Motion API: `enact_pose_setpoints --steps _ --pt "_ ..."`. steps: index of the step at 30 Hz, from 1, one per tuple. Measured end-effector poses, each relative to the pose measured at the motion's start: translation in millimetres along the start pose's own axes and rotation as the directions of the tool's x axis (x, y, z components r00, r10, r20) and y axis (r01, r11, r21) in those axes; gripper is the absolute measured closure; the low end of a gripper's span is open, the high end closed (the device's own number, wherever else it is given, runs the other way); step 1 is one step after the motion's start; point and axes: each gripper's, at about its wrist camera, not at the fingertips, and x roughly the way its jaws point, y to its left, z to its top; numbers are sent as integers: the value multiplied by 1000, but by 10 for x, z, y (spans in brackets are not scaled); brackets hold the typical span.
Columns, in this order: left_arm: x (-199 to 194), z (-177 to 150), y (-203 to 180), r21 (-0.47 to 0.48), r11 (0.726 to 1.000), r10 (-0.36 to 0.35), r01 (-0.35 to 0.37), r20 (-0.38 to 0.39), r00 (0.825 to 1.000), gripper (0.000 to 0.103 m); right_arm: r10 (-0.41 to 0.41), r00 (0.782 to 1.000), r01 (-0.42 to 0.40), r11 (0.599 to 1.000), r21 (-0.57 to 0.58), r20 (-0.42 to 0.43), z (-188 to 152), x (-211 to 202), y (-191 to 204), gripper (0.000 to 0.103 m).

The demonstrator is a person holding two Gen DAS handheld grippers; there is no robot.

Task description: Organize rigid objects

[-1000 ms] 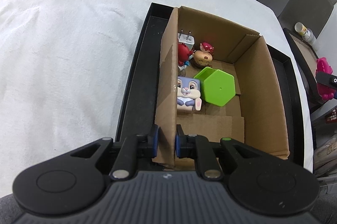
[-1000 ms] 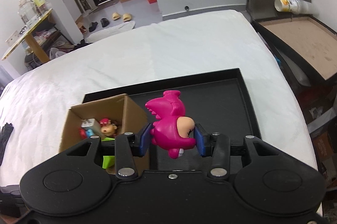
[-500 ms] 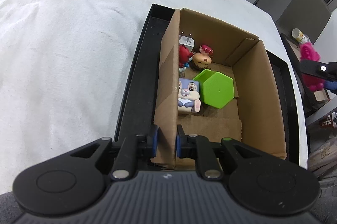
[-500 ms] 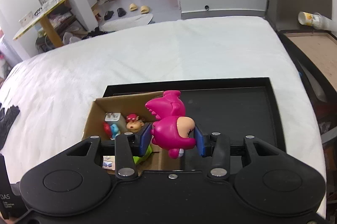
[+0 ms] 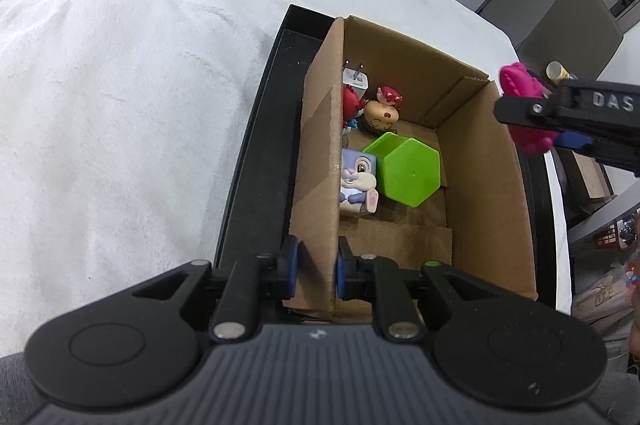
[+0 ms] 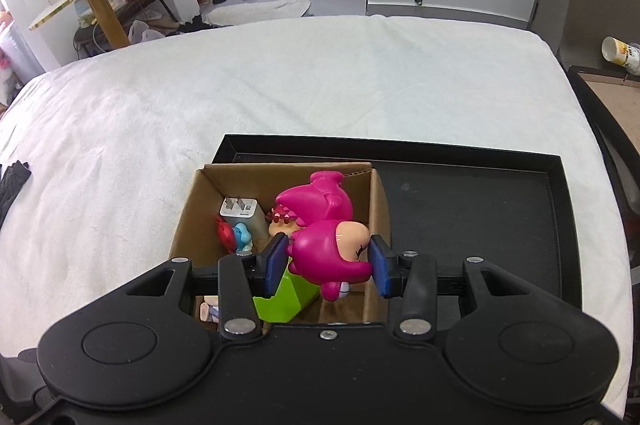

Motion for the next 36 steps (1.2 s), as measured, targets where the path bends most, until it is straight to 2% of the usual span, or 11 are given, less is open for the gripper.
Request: enact_pose_setpoints --steps 5,10,25,32,36 --pt "3 -1 19 -7 1000 -7 7 -1 1000 86 -7 1000 7 1000 -19 -16 63 110 66 59" --pt "-6 -4 17 -4 1000 -6 6 2 1000 85 -15 999 14 1000 -21 -38 82 195 53 54" --pt "-4 27 -11 -11 1000 15 -15 -5 1000 85 28 1000 -27 998 59 -13 7 -149 -161 52" --pt "-65 84 -34 -18 1000 25 -25 -4 1000 86 42 999 -41 996 80 -4 -27 -291 -225 47" --pt "-210 114 -86 -4 999 33 -33 27 999 86 51 999 -52 994 96 7 -56 -394 -267 42"
